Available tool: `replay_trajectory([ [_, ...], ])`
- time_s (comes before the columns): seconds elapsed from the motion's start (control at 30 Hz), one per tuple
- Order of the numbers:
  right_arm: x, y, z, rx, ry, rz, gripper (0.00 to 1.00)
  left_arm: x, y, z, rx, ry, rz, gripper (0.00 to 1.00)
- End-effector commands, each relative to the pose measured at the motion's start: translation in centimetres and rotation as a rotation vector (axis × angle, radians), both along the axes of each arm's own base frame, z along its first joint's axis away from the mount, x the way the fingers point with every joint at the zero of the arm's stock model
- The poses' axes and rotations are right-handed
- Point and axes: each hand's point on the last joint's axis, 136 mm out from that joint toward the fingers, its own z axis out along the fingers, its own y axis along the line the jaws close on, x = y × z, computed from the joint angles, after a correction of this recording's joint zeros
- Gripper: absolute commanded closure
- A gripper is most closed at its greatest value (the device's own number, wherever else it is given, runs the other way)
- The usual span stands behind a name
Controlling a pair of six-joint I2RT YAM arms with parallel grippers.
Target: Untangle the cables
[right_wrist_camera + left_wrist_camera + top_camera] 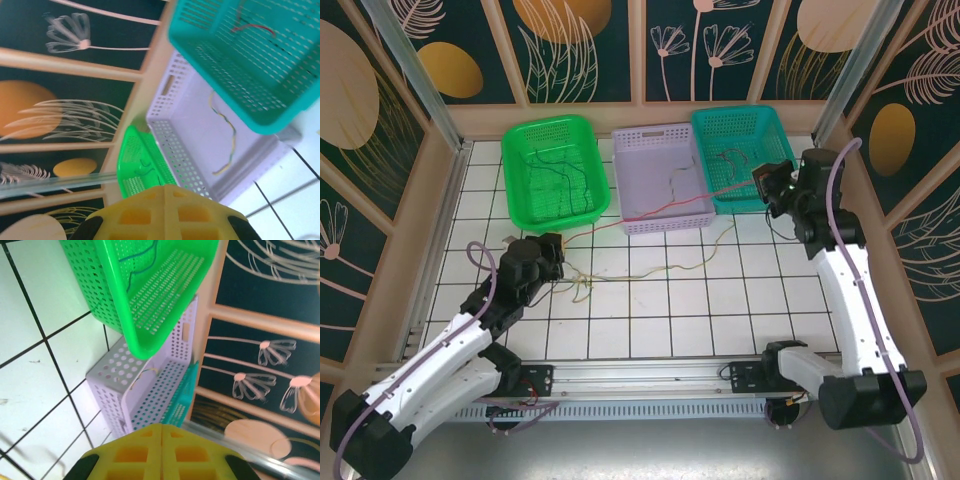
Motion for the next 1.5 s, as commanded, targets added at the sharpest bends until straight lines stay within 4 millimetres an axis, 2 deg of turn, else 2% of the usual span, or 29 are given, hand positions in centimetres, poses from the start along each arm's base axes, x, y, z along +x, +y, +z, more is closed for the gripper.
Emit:
replay_trajectory([
  [0.0,0.5,-5.0,-1.1,0.091,0.097,-0.215,1.0,-1.1,3.6,-0.7,0.234,0.003,0.056,1.0],
  [0.13,1.5,-6.8,-2.0,0.216,0.113,-0.273,1.0,-1.6,4.6,-0.2,0.259,-0.023,0.077,1.0],
  [0.37,2.3,-6.8,-1.8,0.275,0.097,-0.277,1.0,-0.7,3.5,1.9,0.347,-0.09,0.004,1.0],
  [0.47,2.4,-6.8,-1.3,0.266,0.072,-0.269,1.0,0.3,1.9,2.8,0.371,-0.13,-0.061,1.0],
  [0.63,3.3,-6.6,2.3,0.228,-0.081,-0.222,1.0,2.9,-2.5,5.6,0.349,-0.234,-0.209,1.0],
  [0.67,3.6,-6.7,3.3,0.221,-0.122,-0.217,1.0,3.4,-3.5,6.1,0.353,-0.239,-0.246,0.96],
  [0.73,4.1,-7.0,5.4,0.212,-0.192,-0.224,1.0,4.5,-5.1,6.3,0.361,-0.224,-0.299,0.68],
  [0.77,4.3,-7.2,6.5,0.207,-0.23,-0.228,1.0,4.9,-5.7,6.3,0.357,-0.215,-0.318,0.57],
  [0.87,4.9,-8.3,9.2,0.187,-0.322,-0.271,1.0,6.0,-7.0,7.7,0.338,-0.245,-0.338,0.4],
  [0.93,5.4,-8.9,10.7,0.201,-0.383,-0.303,1.0,6.5,-7.4,8.6,0.339,-0.263,-0.345,0.35],
  [1.1,7.4,-10.8,14.0,0.207,-0.501,-0.383,1.0,6.8,-8.4,10.3,0.335,-0.293,-0.383,0.35],
  [1.27,10.0,-12.7,14.6,0.198,-0.59,-0.442,1.0,6.1,-7.9,10.4,0.327,-0.297,-0.379,0.36],
  [1.37,11.6,-12.8,13.4,0.2,-0.577,-0.431,1.0,5.4,-7.4,10.0,0.325,-0.284,-0.373,0.38],
  [1.47,12.1,-12.3,11.8,0.168,-0.551,-0.415,1.0,4.7,-6.5,9.7,0.329,-0.276,-0.353,0.38],
])
